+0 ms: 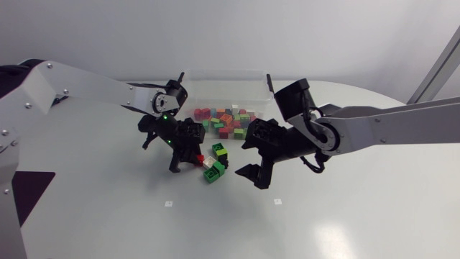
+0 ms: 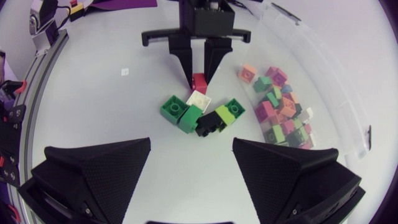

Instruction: Place the duplo bricks in the container

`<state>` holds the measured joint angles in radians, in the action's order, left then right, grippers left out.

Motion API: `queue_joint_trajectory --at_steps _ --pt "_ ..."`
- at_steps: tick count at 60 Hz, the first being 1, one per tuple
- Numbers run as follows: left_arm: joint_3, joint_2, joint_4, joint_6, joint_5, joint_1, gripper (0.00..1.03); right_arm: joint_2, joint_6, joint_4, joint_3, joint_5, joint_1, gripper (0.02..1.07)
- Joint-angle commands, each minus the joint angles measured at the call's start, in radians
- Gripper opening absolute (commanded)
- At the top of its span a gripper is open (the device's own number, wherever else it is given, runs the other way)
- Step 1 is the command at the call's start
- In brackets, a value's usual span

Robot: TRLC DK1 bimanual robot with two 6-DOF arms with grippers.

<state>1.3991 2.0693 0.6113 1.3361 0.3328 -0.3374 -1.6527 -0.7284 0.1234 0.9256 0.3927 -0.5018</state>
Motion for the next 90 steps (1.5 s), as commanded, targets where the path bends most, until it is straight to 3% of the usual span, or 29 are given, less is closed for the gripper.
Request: queue_joint_trajectory --at_steps 1,10,35,58,72,77,90 --pt "-0.077 -0.066 0.019 0.003 0.009 0.023 0.25 -0.061 -0.051 0.001 0.025 0.003 -0.007 0.97" --pt "-0.153 -0.178 0.01 -0.021 0.048 0.058 0.25 -0.121 -0.114 0.041 0.082 -0.005 -0.023 0.97" --pt "-0.344 -0.462 -0.073 -0.141 0.127 0.149 0.25 -0.315 -0.287 0.308 0.377 -0.052 -0.073 0.97" --pt "-0.38 -0.591 -0.14 -0.276 0.221 0.258 0.25 -0.424 -0.444 0.51 0.567 -0.16 -0.133 0.97" --pt "-0.377 -0.6 -0.3 -0.446 0.23 0.27 0.25 -0.484 -0.479 0.587 0.657 -0.187 -0.162 0.93" --pt "-0.374 -0.594 -0.41 -0.543 0.23 0.271 0.25 -0.504 -0.499 0.613 0.676 -0.199 -0.17 0.92" --pt "-0.264 -0.529 -0.495 -0.686 0.224 0.27 0.25 -0.541 -0.519 0.647 0.71 -0.222 -0.192 0.78"
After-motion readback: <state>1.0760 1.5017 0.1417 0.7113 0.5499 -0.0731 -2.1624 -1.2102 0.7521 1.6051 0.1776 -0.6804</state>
